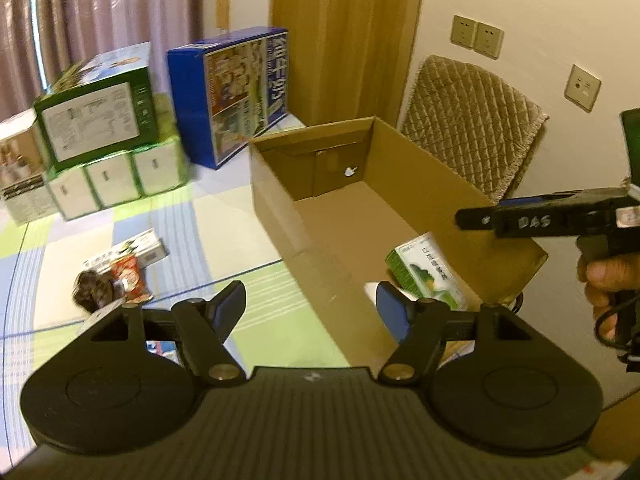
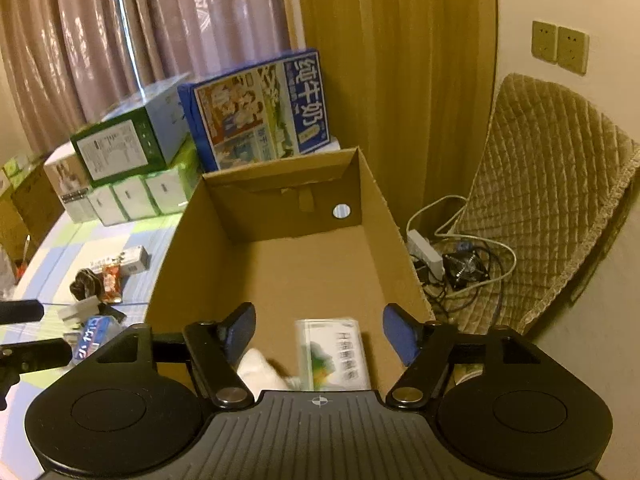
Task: Organize objects
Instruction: 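Carry both items to the cardboard box and open both grippers inside, then return both tools to the table items, then grasp the green candy with the right gripper while the left grasps the snack packet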
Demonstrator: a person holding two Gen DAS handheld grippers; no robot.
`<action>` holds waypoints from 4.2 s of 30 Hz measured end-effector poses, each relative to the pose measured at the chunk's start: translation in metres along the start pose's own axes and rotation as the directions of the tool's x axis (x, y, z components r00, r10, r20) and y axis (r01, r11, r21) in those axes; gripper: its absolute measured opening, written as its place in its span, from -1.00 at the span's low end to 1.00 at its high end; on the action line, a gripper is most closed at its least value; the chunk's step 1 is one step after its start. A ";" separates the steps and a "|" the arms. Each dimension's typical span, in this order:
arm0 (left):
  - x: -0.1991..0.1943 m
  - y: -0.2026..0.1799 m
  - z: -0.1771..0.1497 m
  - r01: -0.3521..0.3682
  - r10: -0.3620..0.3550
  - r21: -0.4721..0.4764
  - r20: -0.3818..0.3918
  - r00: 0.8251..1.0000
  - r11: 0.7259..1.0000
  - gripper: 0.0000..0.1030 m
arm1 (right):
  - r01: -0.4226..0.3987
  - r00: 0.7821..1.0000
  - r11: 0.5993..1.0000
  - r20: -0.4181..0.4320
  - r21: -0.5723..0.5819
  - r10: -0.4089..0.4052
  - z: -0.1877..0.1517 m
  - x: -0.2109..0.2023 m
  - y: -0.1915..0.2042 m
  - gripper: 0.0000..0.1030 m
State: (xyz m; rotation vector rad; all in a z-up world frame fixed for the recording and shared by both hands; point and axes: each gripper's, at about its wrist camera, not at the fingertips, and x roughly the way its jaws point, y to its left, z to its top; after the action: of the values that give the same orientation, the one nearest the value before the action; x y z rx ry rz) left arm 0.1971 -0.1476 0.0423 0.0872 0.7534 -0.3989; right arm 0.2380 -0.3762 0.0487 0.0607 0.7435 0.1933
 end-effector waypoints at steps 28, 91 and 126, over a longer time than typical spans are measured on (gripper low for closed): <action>-0.125 0.072 -0.100 -0.227 0.225 -0.197 -0.033 0.974 0.954 0.90 | -0.147 0.988 0.988 0.047 -0.038 0.149 -0.082 -0.111 0.124 0.96; -0.024 0.221 -0.137 -0.349 0.315 -0.248 -0.165 0.935 0.904 0.97 | -0.350 0.921 0.871 -0.299 -0.346 0.251 -0.120 0.121 0.271 0.06; 0.046 0.198 -0.121 -0.186 0.156 -0.228 -0.143 0.977 0.956 0.51 | -0.201 0.967 0.931 -0.216 -0.305 0.138 -0.128 0.121 0.231 -0.54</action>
State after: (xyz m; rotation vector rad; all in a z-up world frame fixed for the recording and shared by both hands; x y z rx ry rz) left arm 0.2246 0.0461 -0.0904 -0.0514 0.9046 -0.1352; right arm 0.2030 -0.1273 -0.0973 -0.2115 0.8902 0.4915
